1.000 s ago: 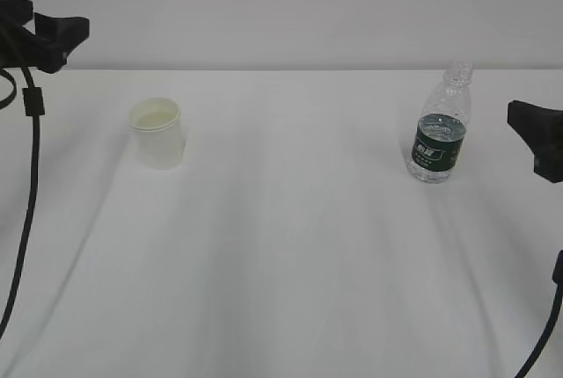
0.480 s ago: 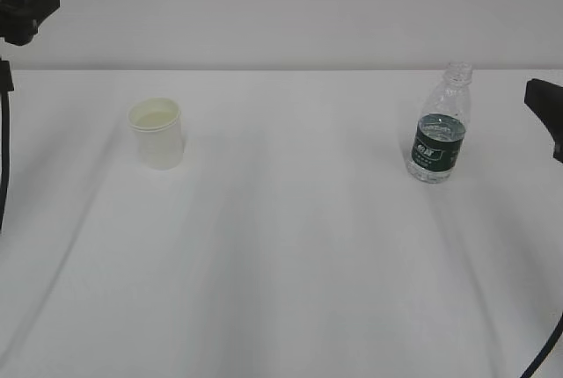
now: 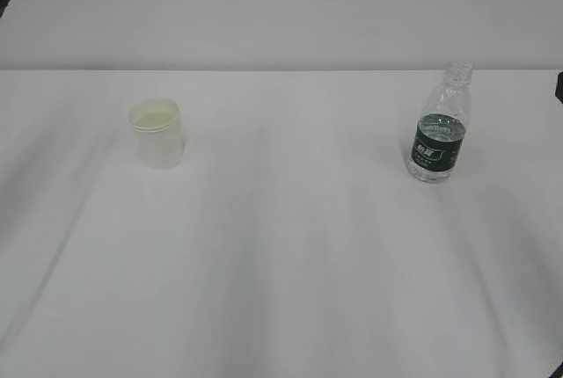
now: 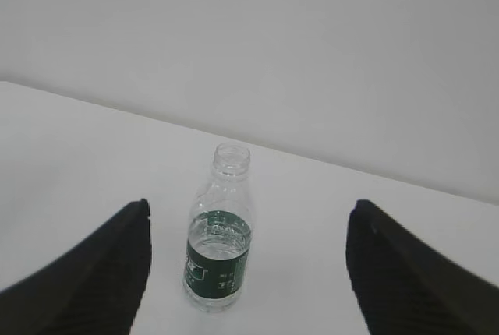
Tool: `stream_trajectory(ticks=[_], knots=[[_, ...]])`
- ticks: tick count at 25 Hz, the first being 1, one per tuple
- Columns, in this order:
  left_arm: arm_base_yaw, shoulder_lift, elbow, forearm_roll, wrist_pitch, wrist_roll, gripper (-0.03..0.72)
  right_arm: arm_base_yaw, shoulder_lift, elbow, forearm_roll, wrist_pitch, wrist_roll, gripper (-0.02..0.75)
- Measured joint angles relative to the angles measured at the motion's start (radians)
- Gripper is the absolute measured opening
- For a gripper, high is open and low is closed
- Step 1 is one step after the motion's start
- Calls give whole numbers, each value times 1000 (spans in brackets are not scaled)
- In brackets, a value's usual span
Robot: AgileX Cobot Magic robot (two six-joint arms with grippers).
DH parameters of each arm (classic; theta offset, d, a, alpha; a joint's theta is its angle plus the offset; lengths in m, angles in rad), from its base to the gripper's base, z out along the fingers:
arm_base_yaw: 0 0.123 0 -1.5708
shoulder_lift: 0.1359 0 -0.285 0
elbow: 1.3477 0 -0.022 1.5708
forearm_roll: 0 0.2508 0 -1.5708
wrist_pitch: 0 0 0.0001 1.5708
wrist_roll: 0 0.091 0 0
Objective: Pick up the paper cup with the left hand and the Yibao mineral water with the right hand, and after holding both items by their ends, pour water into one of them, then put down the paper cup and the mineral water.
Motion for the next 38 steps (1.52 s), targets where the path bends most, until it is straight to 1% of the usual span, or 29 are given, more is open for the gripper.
stream_trajectory(ticks=[11,23,31,38], knots=[[0,-122,2,-10,133,0,573,0,-93,1,2,87,2,589],[0,-248,2,-51,292,-1,572,0,-184,2,2,165,2,589],[0,-323,5,-57,419,-1,572,0,-251,2,4,230,4,589],[0,-401,10,-57,525,-1,553,0,-298,2,4,286,4,589]])
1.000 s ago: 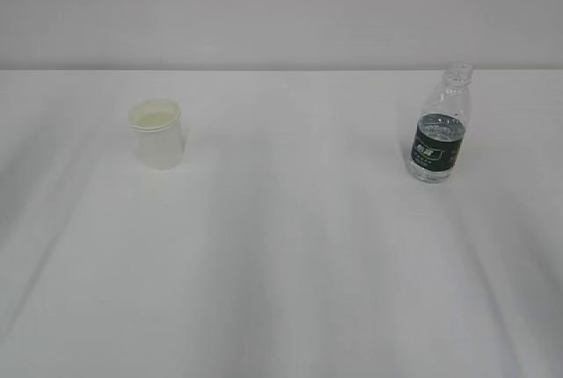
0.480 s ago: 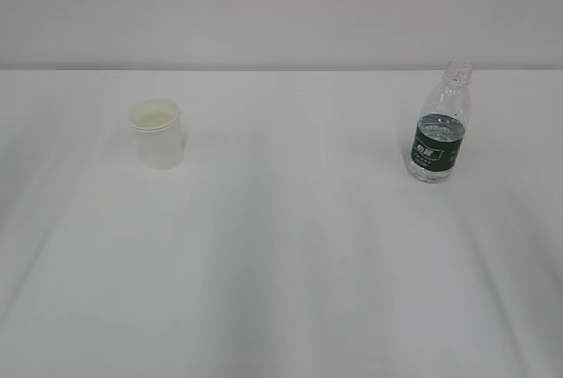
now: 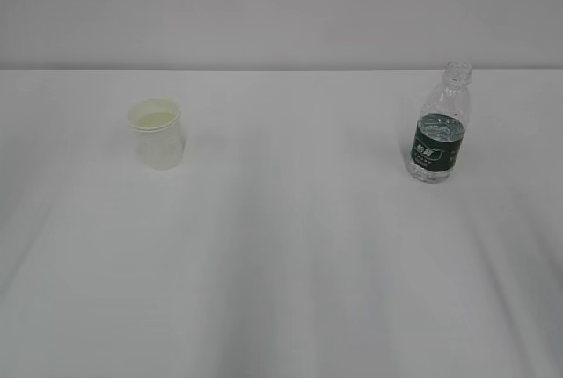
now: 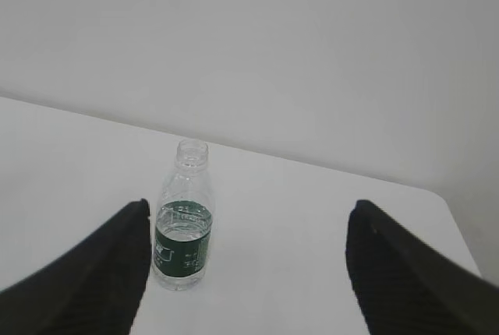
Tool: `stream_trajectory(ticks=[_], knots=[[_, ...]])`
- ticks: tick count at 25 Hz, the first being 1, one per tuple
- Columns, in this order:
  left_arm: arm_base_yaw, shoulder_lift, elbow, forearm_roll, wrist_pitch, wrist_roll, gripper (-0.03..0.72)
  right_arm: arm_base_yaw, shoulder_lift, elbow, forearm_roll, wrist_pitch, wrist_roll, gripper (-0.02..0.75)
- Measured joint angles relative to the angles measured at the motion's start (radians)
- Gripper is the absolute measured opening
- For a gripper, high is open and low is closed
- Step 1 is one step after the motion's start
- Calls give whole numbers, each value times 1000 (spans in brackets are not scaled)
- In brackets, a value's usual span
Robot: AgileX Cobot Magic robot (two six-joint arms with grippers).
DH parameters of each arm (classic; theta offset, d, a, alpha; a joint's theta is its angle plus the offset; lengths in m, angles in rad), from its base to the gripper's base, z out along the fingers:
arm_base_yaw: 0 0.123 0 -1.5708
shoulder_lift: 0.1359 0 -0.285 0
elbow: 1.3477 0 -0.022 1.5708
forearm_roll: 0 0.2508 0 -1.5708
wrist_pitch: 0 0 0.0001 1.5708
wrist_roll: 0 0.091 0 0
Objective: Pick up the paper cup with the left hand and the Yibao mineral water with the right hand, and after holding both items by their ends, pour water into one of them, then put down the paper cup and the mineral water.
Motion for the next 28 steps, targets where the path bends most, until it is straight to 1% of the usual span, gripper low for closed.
stream_trajectory(ticks=[8,20,26,28], knots=[[0,-63,7,-2,105,0,545,0,-54,0,0,58,6,589],[0,-246,152,-18,186,0,535,0,-112,0,4,132,17,589],[0,-328,162,-33,265,0,521,0,-137,0,4,166,17,589],[0,-343,162,-53,288,8,519,0,-150,0,4,175,19,589]])
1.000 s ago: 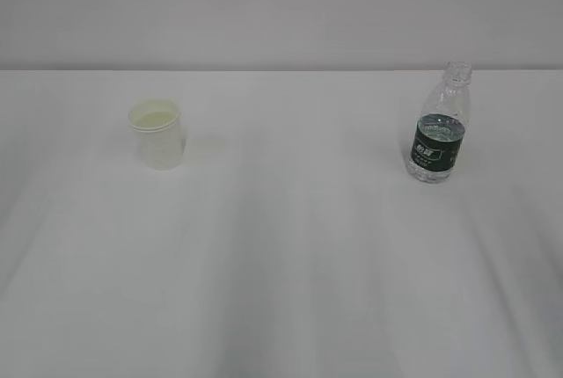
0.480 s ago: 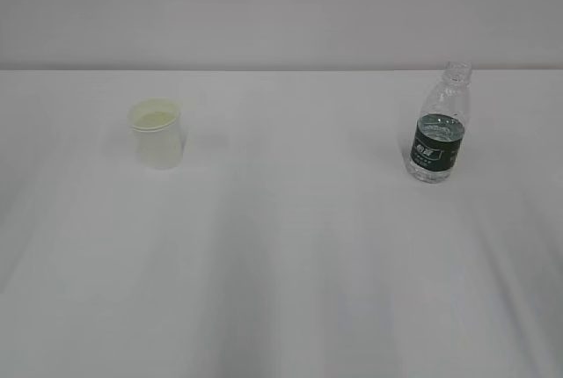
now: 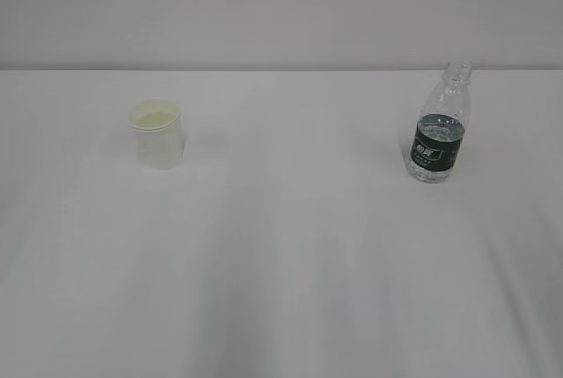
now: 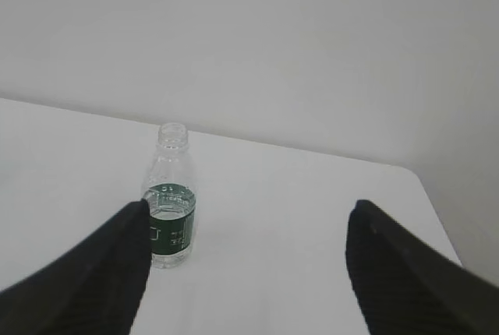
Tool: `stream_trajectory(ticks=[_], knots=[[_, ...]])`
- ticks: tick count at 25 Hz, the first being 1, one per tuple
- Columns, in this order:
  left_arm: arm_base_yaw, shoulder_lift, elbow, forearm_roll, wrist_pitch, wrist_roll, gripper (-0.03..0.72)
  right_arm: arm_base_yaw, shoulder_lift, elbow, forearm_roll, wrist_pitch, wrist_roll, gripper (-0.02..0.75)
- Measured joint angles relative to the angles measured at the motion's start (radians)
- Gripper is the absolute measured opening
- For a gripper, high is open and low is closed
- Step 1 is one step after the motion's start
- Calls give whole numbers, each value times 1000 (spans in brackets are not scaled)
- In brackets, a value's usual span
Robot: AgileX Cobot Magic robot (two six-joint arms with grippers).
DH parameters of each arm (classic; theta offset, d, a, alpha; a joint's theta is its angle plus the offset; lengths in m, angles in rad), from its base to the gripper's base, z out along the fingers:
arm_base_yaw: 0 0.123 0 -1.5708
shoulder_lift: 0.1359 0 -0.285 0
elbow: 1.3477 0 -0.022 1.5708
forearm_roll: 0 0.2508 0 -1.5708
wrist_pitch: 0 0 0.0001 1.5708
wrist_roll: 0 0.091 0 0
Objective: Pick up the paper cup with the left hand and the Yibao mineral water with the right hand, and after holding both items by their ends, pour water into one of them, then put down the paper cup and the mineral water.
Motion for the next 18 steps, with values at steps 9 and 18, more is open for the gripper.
stream_trajectory(ticks=[9,18], knots=[[0,-44,6,-166,84,158,519,0,-45,-22,8,86,0,589],[0,-108,6,-304,220,318,481,0,-48,-49,48,173,2,559]])
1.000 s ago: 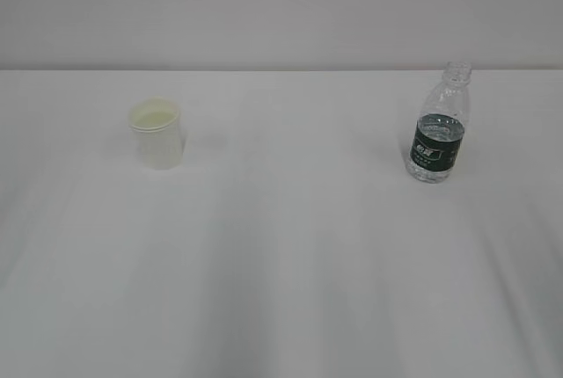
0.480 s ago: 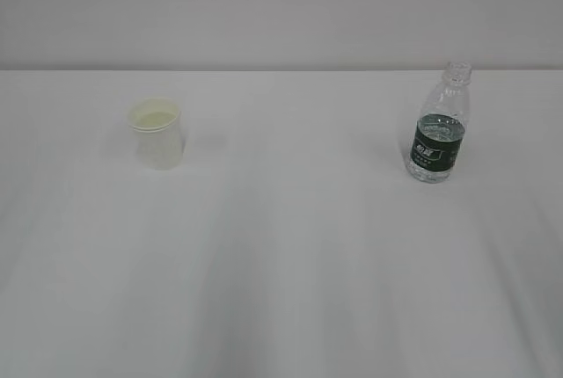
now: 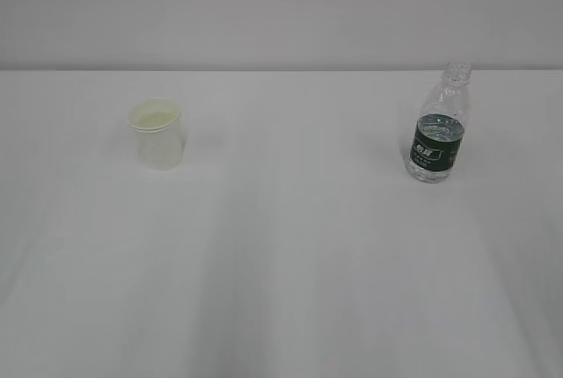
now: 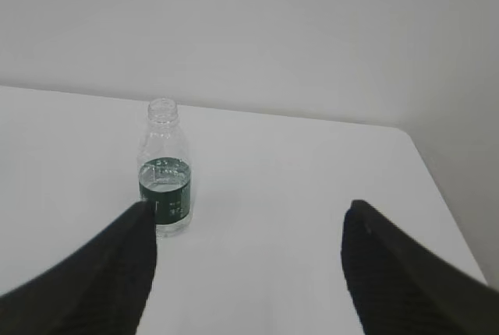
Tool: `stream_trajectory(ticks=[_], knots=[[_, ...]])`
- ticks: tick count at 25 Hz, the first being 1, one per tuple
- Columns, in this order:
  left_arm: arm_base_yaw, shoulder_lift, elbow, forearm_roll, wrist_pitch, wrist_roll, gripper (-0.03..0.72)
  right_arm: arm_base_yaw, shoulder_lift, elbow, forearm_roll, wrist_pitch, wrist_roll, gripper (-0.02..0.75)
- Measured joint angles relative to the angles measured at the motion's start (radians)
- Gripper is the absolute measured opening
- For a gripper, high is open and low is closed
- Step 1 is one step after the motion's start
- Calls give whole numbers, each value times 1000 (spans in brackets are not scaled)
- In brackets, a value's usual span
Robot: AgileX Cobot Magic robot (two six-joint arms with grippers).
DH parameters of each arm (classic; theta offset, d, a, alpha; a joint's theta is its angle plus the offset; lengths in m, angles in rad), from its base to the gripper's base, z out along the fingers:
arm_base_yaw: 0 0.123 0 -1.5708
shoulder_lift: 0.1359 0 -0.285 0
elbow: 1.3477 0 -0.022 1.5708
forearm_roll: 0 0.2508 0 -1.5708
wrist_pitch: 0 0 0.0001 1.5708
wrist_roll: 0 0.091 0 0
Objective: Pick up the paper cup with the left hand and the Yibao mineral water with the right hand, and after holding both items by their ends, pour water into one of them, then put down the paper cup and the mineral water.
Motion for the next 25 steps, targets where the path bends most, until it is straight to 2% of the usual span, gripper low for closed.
stream_trajectory(ticks=[9,15,19,25], knots=[[0,-97,0,-75,139,66,473,0,-42,0,29,50,-29,559],[0,-175,0,-131,248,97,475,24,-58,0,120,73,-101,588],[0,-217,0,-143,339,100,518,32,-58,0,179,100,-140,617],[0,-257,0,-179,382,100,580,36,-61,-14,252,121,-220,624]])
